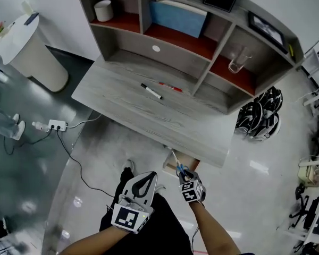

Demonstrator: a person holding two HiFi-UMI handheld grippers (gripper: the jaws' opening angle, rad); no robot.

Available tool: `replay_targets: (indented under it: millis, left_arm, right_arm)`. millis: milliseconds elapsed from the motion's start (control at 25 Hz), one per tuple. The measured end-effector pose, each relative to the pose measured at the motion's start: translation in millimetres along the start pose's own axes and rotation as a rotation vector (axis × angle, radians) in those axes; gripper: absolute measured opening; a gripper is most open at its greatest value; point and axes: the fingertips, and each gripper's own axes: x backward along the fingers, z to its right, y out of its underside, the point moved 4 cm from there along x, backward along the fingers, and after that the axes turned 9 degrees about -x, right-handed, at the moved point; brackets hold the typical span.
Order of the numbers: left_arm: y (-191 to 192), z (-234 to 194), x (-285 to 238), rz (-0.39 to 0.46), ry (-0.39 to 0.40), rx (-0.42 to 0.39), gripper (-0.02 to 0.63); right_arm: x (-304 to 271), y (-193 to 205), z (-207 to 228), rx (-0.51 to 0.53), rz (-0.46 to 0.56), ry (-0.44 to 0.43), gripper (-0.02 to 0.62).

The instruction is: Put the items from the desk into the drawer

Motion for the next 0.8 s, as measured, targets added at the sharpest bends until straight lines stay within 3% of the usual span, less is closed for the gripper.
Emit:
replay_targets:
  millis: [320, 480, 800]
  left_arm:
    - [30.6, 5.4, 12.9, -0.060, -0.060, -0.004, 0.012]
    - [44.4, 8.8, 16.0, -0.084, -0.055, 0.014, 0.012]
    - [64.0, 12.0, 10.9, -0.116, -0.045, 0.025, 0.012]
  right_arm:
    - [-37.8, 32.7, 19.2, 0.045, -0.052, -0.011, 0.094]
    - [-57.0, 43.9, 26.7, 0.096, -0.081, -0.001, 0.094]
    - [-89.1, 51.9, 26.8, 0.073, -0.134, -0.008, 0.094]
